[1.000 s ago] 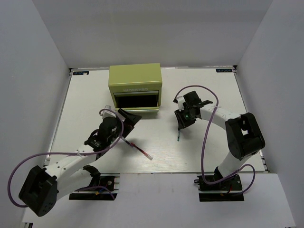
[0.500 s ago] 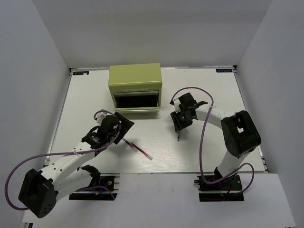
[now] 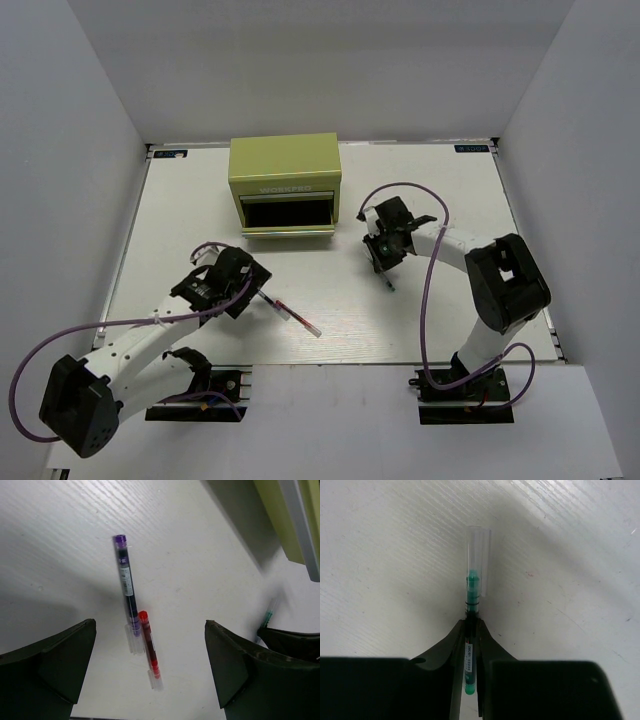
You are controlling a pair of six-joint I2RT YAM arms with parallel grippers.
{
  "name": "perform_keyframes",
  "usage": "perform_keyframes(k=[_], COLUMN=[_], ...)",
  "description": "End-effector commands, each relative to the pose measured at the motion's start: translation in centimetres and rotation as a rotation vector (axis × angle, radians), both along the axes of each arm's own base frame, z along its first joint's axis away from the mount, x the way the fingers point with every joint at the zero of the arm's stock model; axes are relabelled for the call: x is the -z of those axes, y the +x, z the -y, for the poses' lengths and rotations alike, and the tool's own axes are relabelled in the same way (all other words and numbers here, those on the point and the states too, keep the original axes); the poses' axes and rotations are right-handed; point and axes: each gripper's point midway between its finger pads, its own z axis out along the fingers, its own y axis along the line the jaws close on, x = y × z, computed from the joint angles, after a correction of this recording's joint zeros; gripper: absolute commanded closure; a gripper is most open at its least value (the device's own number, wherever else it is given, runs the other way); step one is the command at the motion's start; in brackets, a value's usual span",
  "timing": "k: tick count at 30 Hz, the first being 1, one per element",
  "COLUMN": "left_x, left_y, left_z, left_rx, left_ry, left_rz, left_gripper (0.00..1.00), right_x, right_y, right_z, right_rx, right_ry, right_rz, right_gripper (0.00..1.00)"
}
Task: Sort the stationery into containers
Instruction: Pick up the pen from the center of the board, then place the pen in the storage box.
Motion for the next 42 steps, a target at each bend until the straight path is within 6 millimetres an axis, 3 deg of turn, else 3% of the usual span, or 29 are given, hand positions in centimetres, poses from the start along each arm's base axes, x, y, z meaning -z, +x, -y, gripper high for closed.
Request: perform_keyframes(k=[1,3,8,11,15,16,18,19,20,25,28,29,30,34,37,38,42], left_x=[-1.0,-0.4,-0.1,0.2,0.4,0.2,0.9,1.0,1.0,1.8,2.3,2.3,2.6,3.0,3.1,3.4,3.6], left_y=[0.0,-0.3,-0.1,0.0,-0.2,0.0,-0.5,-0.3,-0.4,-0.7,-0.8,-0.8,-0.8,-0.7,-0.3,-0.1,0.2], left_z=[-0.4,-0.7,0.6,1.1,1.4,1.9,1.8,2.0,2.1,1.9,1.9,1.9,1.8,1.9,2.0,2.0,2.1], left_rx=[-0.072,-0.095,-0.11,-0.108,-0.116,-0.119,-0.123,-0.133,-0.128,-0.141,-0.143,-0.143,-0.144,-0.145,-0.14,-0.142,-0.13], left_ry=[0.001,0.015,-0.028,-0.031,-0.042,-0.068,-0.072,-0.079,-0.087,-0.062,-0.049,-0.049,-0.043,-0.038,-0.026,-0.017,0.007], left_rz=[-0.045,-0.101,-0.16,-0.197,-0.227,-0.225,-0.243,-0.243,-0.249,-0.29,-0.307,-0.307,-0.314,-0.322,-0.314,-0.326,-0.33], left_gripper=[0.0,0.0,0.0,0.0,0.0,0.0,0.02,0.03,0.04,0.09,0.12,0.14,0.15,0.16,0.2,0.2,0.27], right_x=[0.6,0.1,-5.9,-10.8,-14.8,-17.2,-16.6,-18.5,-17.8,-18.7,-17.5,-18.2,-17.0,-15.9,-15.6,-15.5,-16.2], right_y=[-0.5,-0.4,2.2,3.5,3.7,4.8,5.0,5.7,6.1,8.3,8.6,9.0,8.9,10.1,11.0,10.8,9.6], right_z=[1.3,0.8,-2.1,-5.1,-8.4,-9.4,-10.6,-12.3,-12.9,-16.9,-18.5,-19.0,-19.6,-20.6,-21.1,-21.1,-20.9], right_rx=[-0.068,-0.16,-0.414,-0.589,-0.829,-0.873,-0.94,-1.011,-1.03,-1.107,-1.138,-1.139,-1.152,-1.127,-1.089,-1.075,-1.067], right_ry=[-0.064,-0.041,0.066,0.163,0.22,0.216,0.208,0.197,0.191,0.155,0.156,0.158,0.154,0.112,0.098,0.109,0.169], right_rz=[0.028,0.058,0.324,0.478,0.581,0.659,0.652,0.722,0.707,0.774,0.747,0.765,0.747,0.766,0.769,0.754,0.726], right_gripper=[0.97,1.0,1.0,1.0,1.0,1.0,1.0,1.0,1.0,1.0,1.0,1.0,1.0,1.0,0.82,0.69,0.49])
